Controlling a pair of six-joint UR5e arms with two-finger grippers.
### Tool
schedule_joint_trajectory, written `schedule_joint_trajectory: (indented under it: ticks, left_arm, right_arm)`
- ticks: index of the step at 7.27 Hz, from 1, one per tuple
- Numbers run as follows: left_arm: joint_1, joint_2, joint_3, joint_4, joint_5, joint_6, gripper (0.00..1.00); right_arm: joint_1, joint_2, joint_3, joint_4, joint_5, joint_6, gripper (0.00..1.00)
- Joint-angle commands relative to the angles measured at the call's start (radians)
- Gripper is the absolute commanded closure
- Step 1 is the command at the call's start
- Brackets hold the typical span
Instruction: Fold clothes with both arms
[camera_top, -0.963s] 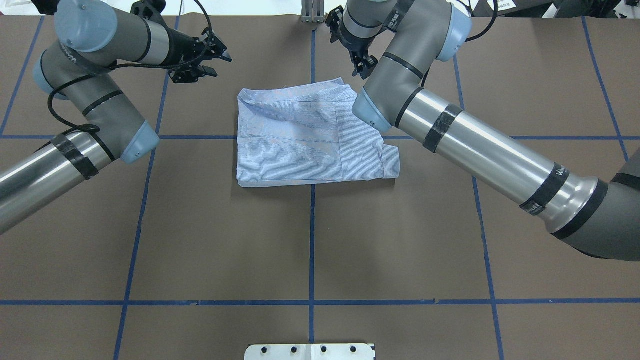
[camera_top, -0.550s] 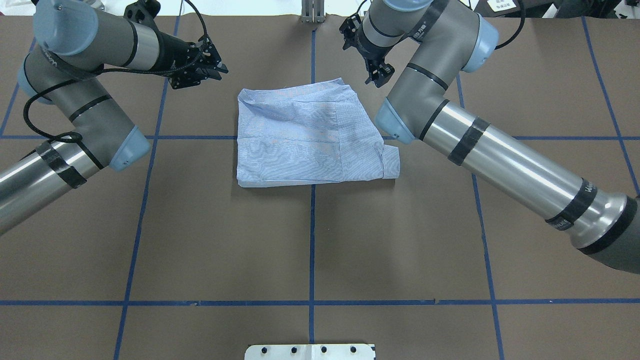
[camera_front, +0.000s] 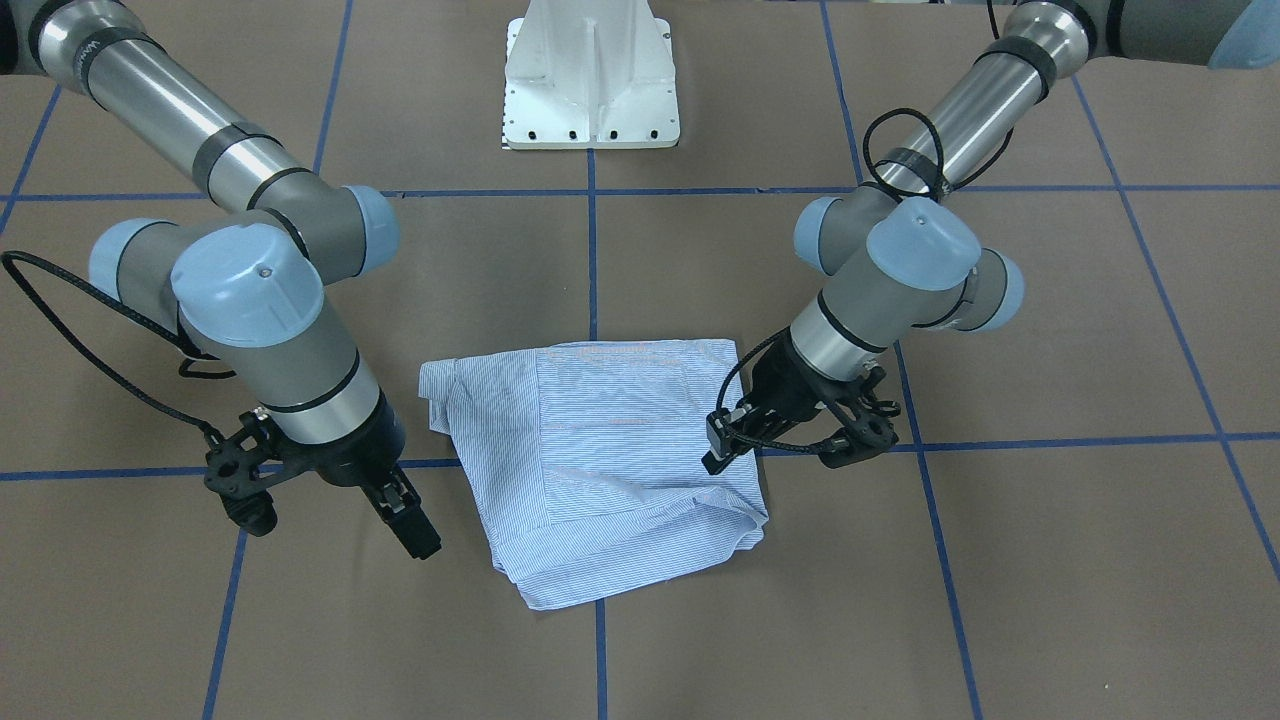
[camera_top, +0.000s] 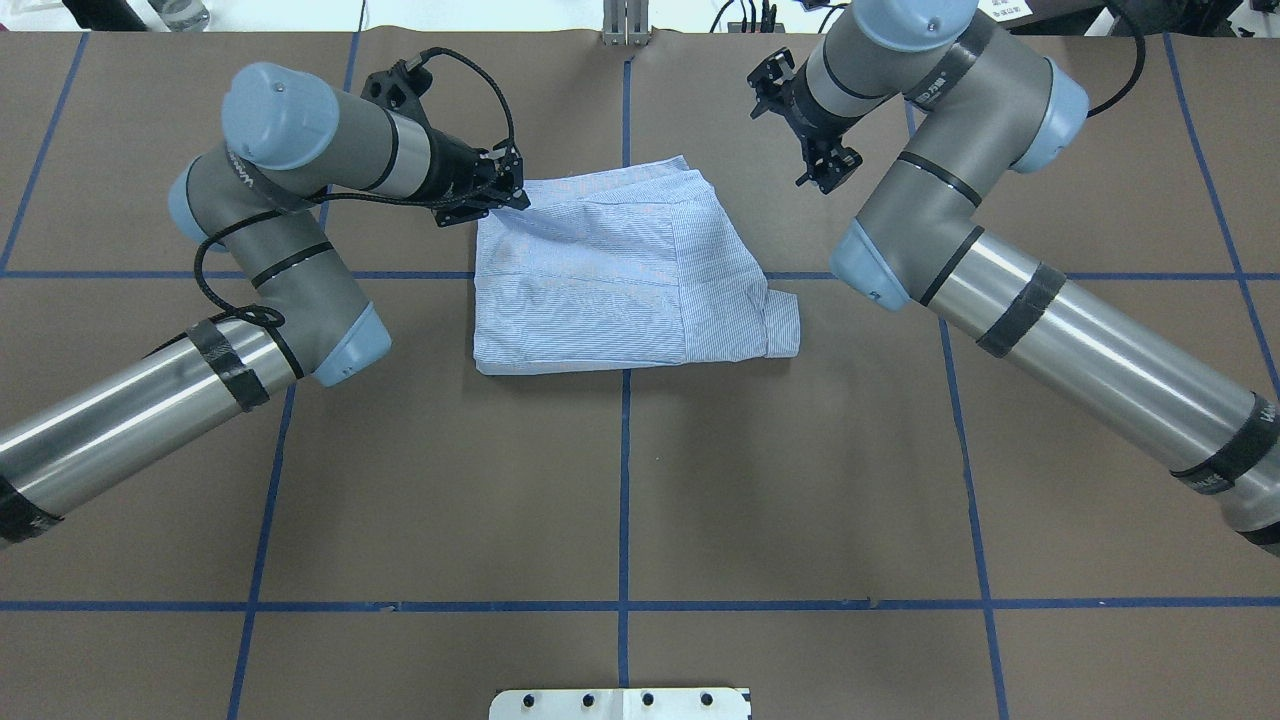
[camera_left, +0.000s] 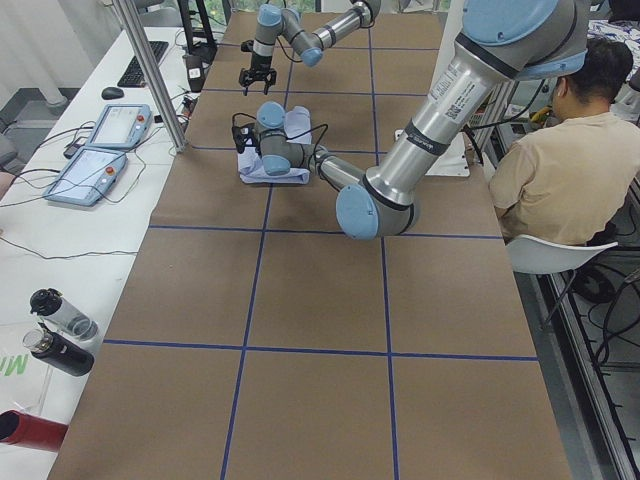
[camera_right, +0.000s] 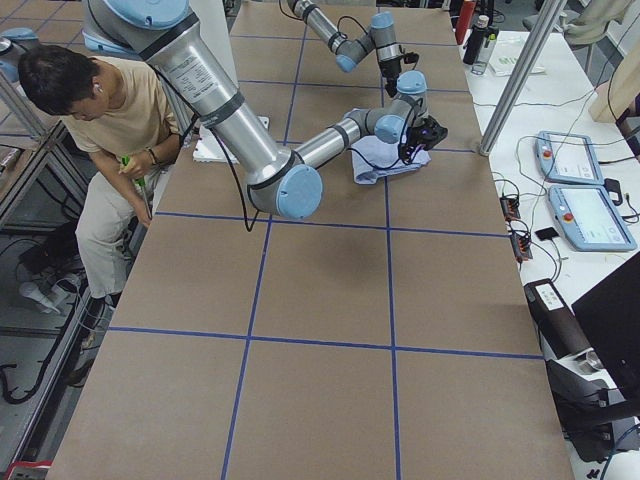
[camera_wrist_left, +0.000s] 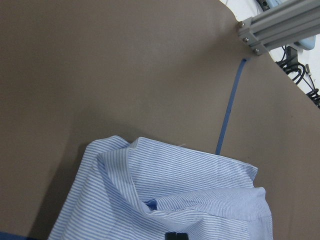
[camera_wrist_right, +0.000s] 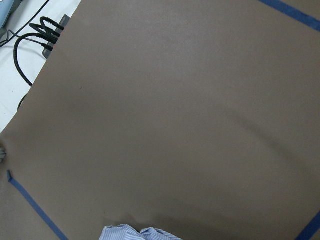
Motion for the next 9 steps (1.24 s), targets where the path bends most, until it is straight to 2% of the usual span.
schedule_joint_trajectory:
  ticks: [1,2,3,4,6,9]
  left_arm:
    - [0.037,-0.091,0.136,-0.005,0.052,0.082,1.0]
    - [0.039,-0.134,0.188,-0.004,0.06,0.085,1.0]
    - [0.042,-0.147,0.224,-0.005,0.063,0.117,1.0]
    - [0.042,-0.151,0.258,-0.01,0.121,0.172,1.0]
    - [0.004,-0.165,0.307,-0.014,0.135,0.24,1.0]
    - [-0.058,-0.199,0.31,-0.015,0.097,0.24,1.0]
  right_arm:
    - [0.01,-0.028,0.022,-0.002,0.014,-0.015,0.0]
    - [0.01,-0.03,0.022,-0.002,0.014,-0.015,0.0]
    - [0.01,-0.031,0.021,-0.002,0.013,-0.015,0.0]
    - [0.01,-0.033,0.021,-0.002,0.013,-0.015,0.0]
    - [0.01,-0.034,0.021,-0.002,0.013,-0.015,0.0]
    - [0.01,-0.031,0.019,-0.004,0.011,-0.015,0.0]
